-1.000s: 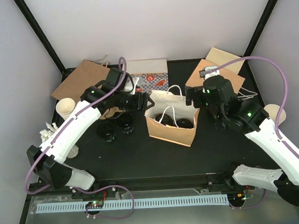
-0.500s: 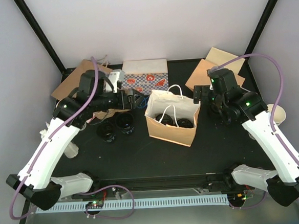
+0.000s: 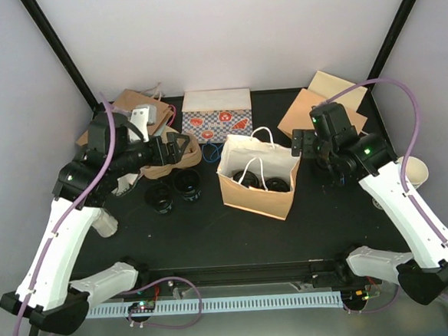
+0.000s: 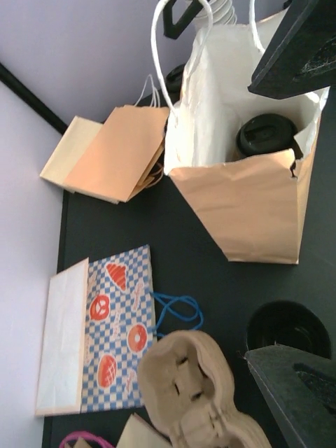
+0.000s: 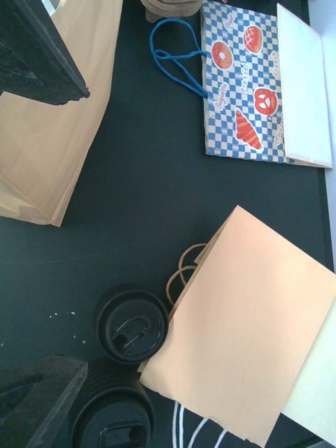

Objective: Pack the takeout coffee

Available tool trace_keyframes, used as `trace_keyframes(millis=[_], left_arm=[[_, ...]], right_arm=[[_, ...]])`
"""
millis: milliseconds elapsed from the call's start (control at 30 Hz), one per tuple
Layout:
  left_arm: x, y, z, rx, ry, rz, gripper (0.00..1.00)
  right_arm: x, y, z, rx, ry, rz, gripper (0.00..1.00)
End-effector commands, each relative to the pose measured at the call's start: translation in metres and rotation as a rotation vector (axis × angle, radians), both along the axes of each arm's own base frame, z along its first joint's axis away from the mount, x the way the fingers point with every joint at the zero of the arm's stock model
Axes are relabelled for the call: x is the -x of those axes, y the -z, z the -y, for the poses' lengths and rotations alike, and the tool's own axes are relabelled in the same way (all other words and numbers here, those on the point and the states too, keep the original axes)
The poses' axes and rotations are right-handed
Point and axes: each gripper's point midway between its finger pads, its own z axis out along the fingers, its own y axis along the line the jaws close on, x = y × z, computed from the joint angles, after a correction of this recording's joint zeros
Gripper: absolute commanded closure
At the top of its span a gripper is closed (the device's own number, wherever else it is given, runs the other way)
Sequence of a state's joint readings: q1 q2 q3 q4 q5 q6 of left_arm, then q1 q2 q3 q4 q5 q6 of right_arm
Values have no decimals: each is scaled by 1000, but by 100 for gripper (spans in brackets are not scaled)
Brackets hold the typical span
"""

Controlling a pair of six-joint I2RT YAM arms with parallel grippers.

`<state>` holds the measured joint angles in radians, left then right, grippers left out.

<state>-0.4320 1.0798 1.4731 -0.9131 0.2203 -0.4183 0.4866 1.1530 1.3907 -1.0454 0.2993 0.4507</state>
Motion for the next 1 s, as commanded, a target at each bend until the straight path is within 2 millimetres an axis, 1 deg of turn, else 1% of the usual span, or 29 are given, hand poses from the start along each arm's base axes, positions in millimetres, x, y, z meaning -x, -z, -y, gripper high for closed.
trace_keyframes(millis=[0, 167, 267, 467, 600, 700, 767, 867, 933, 967], left_arm=[[3, 11, -26, -81, -83, 5, 1], [9, 26, -39, -130, -115, -2, 1], [13, 36, -41, -145, -113, -14, 1], [18, 59, -43, -174, -110, -88, 1], [20, 65, -43, -171, -113, -106, 1], [21, 69, -45, -164, -135, -133, 1], [21, 69, -50, -163, -172, -156, 1], [22, 69, -50, -178, -164, -151, 1], [22, 69, -44, -172, -117, -129, 1], [24, 69, -39, -165, -82, -116, 1]], right_arm=[[2, 0, 10, 37, 19, 6, 0], [6, 2, 10, 15, 23, 2, 0], [8, 2, 7, -10, 9, 12, 0], [9, 1, 8, -24, 24, 26, 0], [8, 2, 12, -10, 50, 21, 0], [8, 3, 27, 26, 148, -5, 0], [7, 2, 31, 38, 189, -24, 0], [4, -1, 30, 45, 185, -24, 0], [0, 1, 26, 59, 137, -1, 0], [0, 5, 22, 56, 112, -4, 0]])
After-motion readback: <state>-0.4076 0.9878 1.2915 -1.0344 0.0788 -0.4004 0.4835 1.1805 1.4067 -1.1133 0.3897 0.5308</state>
